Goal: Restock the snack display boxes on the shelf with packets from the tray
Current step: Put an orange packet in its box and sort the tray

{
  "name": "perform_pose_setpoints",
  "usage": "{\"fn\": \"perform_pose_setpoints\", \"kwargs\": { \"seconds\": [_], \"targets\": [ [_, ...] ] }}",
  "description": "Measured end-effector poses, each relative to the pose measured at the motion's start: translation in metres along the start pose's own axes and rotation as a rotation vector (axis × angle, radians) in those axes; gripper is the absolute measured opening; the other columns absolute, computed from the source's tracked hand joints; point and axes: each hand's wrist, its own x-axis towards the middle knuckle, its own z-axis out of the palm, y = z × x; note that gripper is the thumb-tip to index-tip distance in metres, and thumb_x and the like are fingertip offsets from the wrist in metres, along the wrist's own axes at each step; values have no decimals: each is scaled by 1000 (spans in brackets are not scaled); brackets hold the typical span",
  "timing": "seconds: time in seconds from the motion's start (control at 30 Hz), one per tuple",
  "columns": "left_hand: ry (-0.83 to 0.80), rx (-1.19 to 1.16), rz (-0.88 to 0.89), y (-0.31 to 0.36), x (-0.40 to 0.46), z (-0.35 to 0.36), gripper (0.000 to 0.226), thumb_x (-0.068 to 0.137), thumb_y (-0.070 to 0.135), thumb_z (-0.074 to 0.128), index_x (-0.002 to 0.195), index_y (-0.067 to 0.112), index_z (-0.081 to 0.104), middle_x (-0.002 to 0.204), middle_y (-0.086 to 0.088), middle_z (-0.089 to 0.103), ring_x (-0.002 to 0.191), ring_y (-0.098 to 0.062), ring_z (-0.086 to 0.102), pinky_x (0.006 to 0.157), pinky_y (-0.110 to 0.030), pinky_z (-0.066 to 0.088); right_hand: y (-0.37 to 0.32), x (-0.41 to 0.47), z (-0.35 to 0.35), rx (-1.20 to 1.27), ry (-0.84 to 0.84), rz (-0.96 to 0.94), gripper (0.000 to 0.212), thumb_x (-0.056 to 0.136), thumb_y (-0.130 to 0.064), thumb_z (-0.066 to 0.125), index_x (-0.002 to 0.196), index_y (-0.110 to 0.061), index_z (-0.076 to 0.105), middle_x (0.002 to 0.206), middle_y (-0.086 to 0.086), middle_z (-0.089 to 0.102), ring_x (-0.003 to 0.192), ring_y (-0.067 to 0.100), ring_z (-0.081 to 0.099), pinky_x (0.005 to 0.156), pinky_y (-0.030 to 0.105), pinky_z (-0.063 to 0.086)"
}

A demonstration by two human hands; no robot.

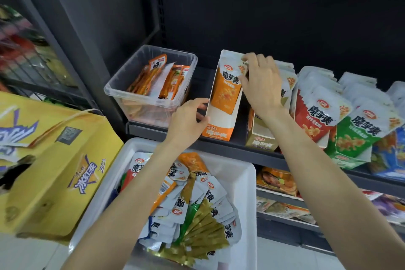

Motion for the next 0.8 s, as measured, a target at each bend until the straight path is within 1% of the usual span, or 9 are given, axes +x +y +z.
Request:
{"fn": "perform_pose_setpoints", "kwargs": {
  "seconds": [0.07, 0.2, 0.27, 0.37, 0.47, 0.57, 0.63, 0.7, 0.8],
  "targets": [
    [14, 27, 11, 0, 0, 0, 47, 88, 14, 64, 132, 18, 50, 115, 1, 63, 80, -2, 58, 70, -15, 50, 1, -10, -5, 69, 72, -3, 31, 86, -12, 63, 115, -7, 58, 108, 12, 59, 99, 28, 53, 83, 35, 44],
    [157, 64, 72, 5, -17, -1, 36, 94, 28, 56, 128, 18, 54, 110, 3, 64, 80, -2, 58, 67, -20, 51, -10, -58, -27, 277, 168, -18, 21, 88, -14, 62, 108, -9, 62, 104, 7, 62, 98, 19, 54, 86, 20, 34],
    [255, 34, 154, 6, -39, -5, 30, 95, 32, 52, 120, 18, 59, 100, 7, 66, 79, -2, 59, 64, -18, 51, -20, -93, -39, 427, 128, -27, 20, 89, -12, 62, 108, -7, 62, 97, 4, 62, 92, 15, 54, 83, 20, 39],
    [294, -1, 248, -8, -81, -13, 25, 96, 29, 50, 110, 14, 65, 93, 8, 65, 78, -2, 59, 68, -13, 46, -34, -143, -46, 596, -95, 15, 20, 88, -12, 63, 109, -12, 62, 88, -4, 62, 78, 10, 56, 67, 22, 47],
    [150, 111, 265, -35, -116, -21, 24, 91, 28, 52, 106, 15, 67, 91, 6, 67, 82, -6, 56, 76, -19, 44, -47, -180, -30, 583, -364, 1, 15, 88, -17, 63, 103, -18, 64, 89, -7, 64, 79, 8, 59, 69, 33, 54],
    [-67, 359, 211, -67, -143, -25, 36, 79, 39, 55, 107, 19, 66, 95, 1, 66, 90, -18, 53, 79, -29, 45, -65, -204, -5, 563, -650, -37, 20, 90, -24, 61, 109, -22, 64, 107, -5, 65, 100, 15, 59, 85, 36, 50],
    [-189, 510, 126, -84, -159, -25, 44, 73, 43, 67, 111, 22, 65, 105, -3, 65, 95, -28, 56, 82, -41, 49, -80, -214, 11, 542, -716, -107, 28, 90, -23, 61, 118, -21, 62, 120, -2, 63, 114, 20, 55, 96, 37, 45],
    [-255, 545, -10, -89, -168, -27, 53, 70, 40, 77, 117, 22, 62, 116, -6, 62, 104, -34, 56, 87, -47, 49, -95, -215, 26, 496, -729, -172, 34, 91, -22, 58, 125, -18, 58, 127, 2, 60, 121, 23, 51, 104, 37, 39],
    [-309, 559, -191, -90, -175, -27, 66, 74, 48, 72, 132, 25, 50, 132, -1, 51, 121, -29, 45, 97, -39, 40, -111, -211, 43, 426, -821, -214, 48, 96, -22, 50, 142, -18, 41, 145, 4, 44, 135, 23, 37, 111, 34, 26]
  ]
}}
